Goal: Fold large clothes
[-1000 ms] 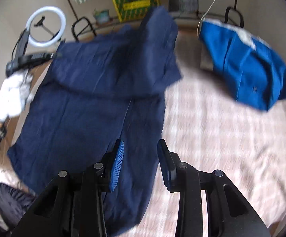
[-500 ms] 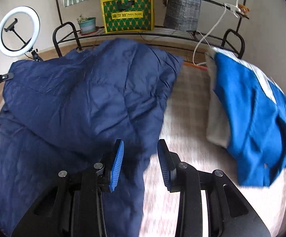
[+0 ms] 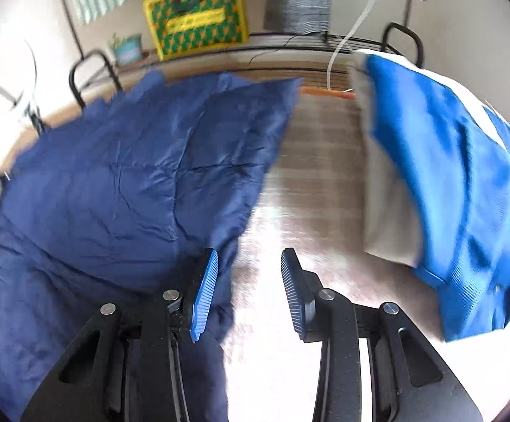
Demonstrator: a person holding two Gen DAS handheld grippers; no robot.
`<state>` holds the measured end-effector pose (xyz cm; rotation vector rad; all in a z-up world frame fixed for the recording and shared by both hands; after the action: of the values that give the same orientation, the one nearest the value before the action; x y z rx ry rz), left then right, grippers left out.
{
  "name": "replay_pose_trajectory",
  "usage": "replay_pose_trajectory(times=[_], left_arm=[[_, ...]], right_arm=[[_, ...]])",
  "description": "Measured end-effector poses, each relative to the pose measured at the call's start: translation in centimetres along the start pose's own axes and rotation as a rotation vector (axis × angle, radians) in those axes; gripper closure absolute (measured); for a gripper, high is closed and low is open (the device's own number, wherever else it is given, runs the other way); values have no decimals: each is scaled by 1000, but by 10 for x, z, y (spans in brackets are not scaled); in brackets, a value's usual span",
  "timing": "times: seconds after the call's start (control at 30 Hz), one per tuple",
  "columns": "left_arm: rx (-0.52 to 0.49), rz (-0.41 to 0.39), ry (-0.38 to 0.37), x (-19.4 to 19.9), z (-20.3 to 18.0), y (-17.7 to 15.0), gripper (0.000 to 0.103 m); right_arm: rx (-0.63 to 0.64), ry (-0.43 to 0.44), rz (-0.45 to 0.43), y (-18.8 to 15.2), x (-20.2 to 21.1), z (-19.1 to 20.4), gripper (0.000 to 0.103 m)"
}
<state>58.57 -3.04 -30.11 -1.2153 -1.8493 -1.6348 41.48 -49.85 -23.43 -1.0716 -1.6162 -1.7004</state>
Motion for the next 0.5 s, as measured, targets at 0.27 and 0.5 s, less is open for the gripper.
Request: replay_pose_trajectory(times=[0.27,0.5], left_arm=[[35,4,8,-1,8,0,99],[1,9,53,8,11,-2,88]], right_arm=[[107,12,-53,10,1,39,67],[199,-78,11,-1,-33,60,67]])
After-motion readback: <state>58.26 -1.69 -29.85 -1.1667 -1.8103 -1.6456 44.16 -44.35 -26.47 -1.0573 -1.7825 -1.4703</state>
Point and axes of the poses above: each gripper's, at about its wrist camera, not at the fingertips, and x roughly against the way its jaws point, z to its left, y to its top, the point moved 6 cm from there along -x, roughly the way its jaws point, and after that the axes turned 11 degrees about -y, right-handed, at the moved point
